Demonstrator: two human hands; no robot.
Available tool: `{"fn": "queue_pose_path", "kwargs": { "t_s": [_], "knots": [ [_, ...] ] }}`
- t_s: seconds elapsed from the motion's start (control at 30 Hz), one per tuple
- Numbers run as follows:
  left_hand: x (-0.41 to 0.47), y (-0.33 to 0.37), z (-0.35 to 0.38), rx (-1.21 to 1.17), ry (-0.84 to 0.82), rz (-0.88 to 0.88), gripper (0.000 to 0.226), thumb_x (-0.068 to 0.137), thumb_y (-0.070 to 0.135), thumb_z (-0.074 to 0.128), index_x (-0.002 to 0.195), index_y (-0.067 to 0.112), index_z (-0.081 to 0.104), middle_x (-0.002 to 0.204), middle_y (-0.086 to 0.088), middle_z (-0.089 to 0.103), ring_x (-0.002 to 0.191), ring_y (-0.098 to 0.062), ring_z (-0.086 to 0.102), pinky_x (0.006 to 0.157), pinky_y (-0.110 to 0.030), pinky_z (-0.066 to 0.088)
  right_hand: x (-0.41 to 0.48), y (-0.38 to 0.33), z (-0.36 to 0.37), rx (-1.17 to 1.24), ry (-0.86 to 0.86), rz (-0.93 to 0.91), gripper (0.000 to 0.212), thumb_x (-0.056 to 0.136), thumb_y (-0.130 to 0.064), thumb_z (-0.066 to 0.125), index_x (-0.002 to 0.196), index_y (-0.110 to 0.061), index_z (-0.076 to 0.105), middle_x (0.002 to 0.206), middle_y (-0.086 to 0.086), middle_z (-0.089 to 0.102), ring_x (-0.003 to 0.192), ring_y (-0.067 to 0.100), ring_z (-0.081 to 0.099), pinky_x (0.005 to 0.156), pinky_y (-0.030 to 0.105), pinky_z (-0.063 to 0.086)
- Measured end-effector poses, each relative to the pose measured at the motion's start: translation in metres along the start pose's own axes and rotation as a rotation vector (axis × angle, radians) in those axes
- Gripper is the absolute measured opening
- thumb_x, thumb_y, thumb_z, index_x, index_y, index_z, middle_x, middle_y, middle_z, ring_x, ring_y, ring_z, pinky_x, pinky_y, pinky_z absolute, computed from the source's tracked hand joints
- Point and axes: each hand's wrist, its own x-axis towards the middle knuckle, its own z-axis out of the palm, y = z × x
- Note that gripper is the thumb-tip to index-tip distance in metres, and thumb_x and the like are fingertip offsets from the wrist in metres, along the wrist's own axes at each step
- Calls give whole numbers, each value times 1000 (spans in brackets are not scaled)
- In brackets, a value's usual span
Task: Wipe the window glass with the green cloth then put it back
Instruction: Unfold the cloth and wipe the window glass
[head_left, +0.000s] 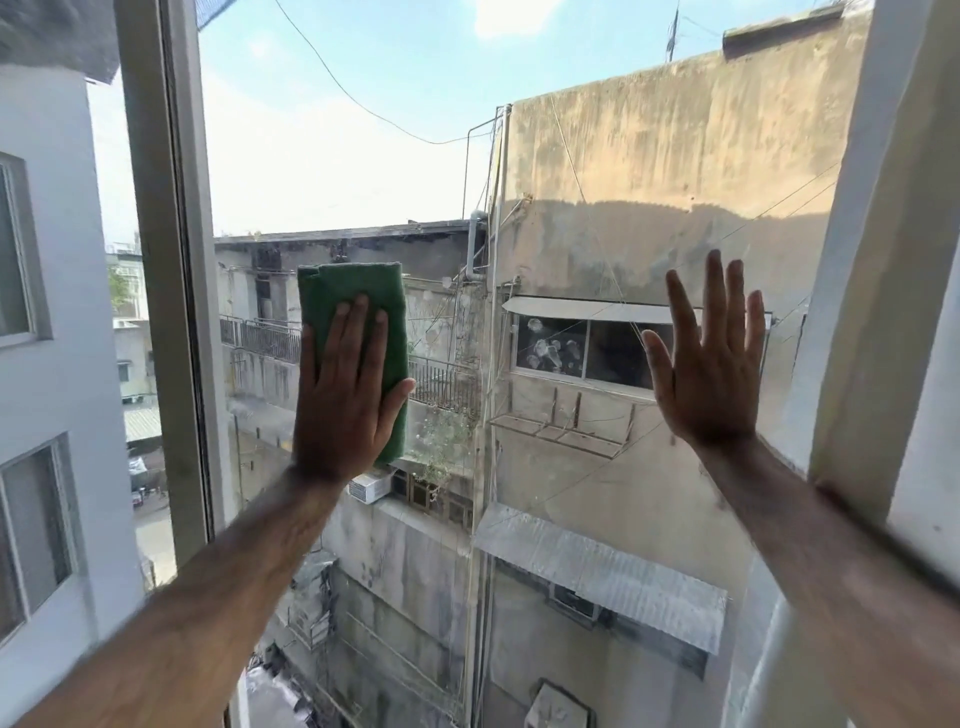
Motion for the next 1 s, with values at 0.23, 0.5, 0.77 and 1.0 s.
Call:
{"fn": "queue_pose_path", "kwargs": {
  "t_s": [0.23, 0.5, 0.77, 1.0],
  "knots": [
    [54, 27, 13, -36, 126, -249, 69, 110, 51, 28, 163, 6, 21, 172, -17, 21, 160, -32, 16, 127, -61, 18, -1, 0, 3, -25, 20, 2, 62, 116, -46, 37, 171, -18, 29, 179, 22, 20, 168, 40, 15, 136, 60, 16],
    [110, 111, 22, -81, 215, -69, 73, 108, 57, 22, 162, 8, 27, 170, -15, 27, 159, -32, 20, 129, -58, 15, 0, 4, 8, -21, 55, -15, 62, 116, -46, 38, 170, -19, 29, 179, 22, 20, 168, 40, 16, 137, 59, 15],
    [-40, 59, 54, 14, 64, 219, 70, 109, 52, 38, 163, 9, 24, 173, -11, 19, 161, -29, 15, 128, -62, 16, 0, 2, 5, -12, 53, -10, 63, 114, -47, 37, 170, -19, 30, 179, 22, 21, 168, 40, 16, 138, 57, 11],
    [20, 39, 34, -21, 150, -403, 67, 112, 50, 28, 164, 9, 20, 173, -10, 18, 160, -28, 17, 126, -65, 17, -2, 3, 8, -34, 70, -8, 62, 115, -46, 38, 171, -20, 29, 179, 21, 21, 168, 38, 16, 137, 58, 15]
  ]
}}
